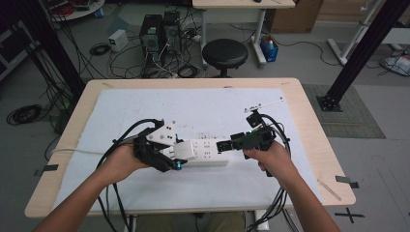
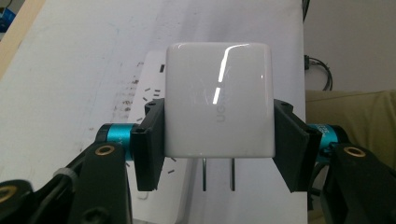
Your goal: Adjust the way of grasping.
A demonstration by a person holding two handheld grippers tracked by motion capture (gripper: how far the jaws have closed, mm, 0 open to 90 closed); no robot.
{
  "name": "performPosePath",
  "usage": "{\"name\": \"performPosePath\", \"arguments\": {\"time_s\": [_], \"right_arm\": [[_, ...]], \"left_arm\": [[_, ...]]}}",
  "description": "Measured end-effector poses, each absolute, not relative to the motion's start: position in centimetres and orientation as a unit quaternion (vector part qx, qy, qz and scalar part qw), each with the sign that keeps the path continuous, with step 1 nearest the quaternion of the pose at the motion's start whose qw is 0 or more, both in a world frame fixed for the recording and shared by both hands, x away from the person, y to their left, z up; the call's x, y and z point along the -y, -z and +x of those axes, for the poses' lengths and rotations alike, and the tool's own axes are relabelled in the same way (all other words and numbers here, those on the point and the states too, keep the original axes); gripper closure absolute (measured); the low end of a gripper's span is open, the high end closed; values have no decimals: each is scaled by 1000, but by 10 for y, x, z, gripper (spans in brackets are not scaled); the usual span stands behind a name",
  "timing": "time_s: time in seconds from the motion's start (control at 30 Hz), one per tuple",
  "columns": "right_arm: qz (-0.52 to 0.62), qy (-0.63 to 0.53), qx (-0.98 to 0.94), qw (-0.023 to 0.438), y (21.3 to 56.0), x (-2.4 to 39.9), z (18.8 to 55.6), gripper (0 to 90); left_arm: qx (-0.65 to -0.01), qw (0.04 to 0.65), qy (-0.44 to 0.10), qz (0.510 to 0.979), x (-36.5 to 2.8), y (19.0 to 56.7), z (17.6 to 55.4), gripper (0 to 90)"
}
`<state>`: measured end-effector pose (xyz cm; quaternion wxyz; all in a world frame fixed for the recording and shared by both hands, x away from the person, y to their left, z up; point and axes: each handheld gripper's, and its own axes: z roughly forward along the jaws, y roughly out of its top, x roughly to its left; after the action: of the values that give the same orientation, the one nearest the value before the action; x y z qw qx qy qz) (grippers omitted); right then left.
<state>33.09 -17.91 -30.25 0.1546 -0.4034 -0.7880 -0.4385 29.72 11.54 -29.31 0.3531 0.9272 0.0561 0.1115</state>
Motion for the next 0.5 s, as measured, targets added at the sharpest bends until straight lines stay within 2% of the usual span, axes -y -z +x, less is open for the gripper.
{"name": "performPosePath", "arguments": {"time_s": [0.3, 0.5], "right_arm": [[-422, 452, 753, 225, 311, 166, 333, 57], [-429, 448, 745, 244, 317, 158, 336, 96]], "left_arm": [[-53, 374, -114, 919, -103, 294, 300, 424], [-51, 379, -111, 917, -97, 296, 302, 425]]}}
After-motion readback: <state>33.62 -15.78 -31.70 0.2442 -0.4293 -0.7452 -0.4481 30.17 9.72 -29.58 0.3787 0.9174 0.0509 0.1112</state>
